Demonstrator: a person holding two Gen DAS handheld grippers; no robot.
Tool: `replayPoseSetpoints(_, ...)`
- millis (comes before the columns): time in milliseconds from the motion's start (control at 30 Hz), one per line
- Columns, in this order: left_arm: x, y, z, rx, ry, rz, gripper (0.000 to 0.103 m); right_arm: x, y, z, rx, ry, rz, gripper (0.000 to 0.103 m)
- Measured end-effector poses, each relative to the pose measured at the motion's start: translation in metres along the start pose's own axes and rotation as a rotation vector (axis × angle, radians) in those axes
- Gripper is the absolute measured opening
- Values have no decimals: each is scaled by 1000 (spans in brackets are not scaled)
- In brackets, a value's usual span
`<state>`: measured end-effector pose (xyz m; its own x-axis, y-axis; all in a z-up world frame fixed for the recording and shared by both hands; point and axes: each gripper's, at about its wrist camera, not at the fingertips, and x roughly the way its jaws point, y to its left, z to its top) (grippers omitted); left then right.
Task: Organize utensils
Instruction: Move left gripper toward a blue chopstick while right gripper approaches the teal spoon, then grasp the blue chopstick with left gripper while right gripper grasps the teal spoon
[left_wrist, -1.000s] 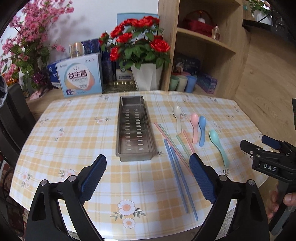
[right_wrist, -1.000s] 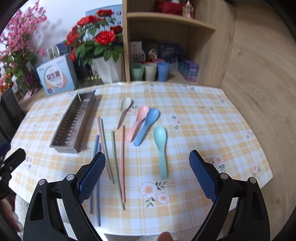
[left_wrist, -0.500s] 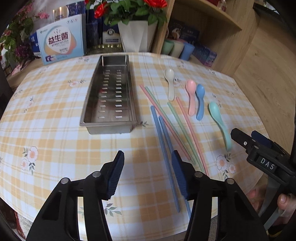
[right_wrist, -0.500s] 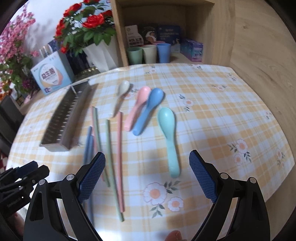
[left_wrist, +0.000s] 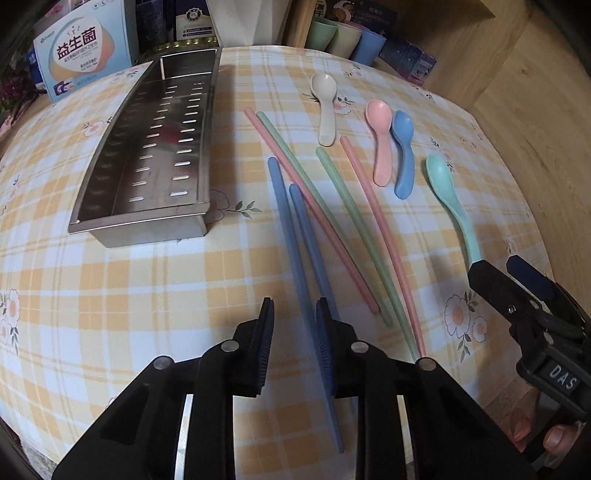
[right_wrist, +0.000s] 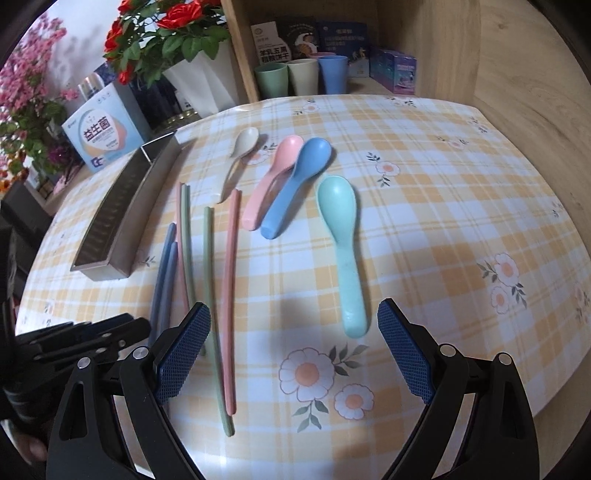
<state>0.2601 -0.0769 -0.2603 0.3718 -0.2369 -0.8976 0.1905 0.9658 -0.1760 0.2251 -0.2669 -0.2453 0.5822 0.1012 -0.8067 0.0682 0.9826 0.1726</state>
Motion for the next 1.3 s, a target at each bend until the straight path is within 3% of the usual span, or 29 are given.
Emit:
replayPoseSetpoints(400,16,-15,16,97,-12,86,19,4,-5,5,20,-3,11,89)
replayPoseSetpoints(700,15,-19,11,129,-50,123,18,4,-14,3,42,4,-4,89)
replayPoseSetpoints(833,14,-18,8,123,-71,132,9,2,-14,1,38,11,-15,89)
replayPoseSetpoints(1133,-1,1,-11,49,-58,29,5,2,-9,0,46,25,2,89)
replayPoseSetpoints(1300,-25,13,-9,29,-133,-24,5,4,-10,4,72,35,20,88)
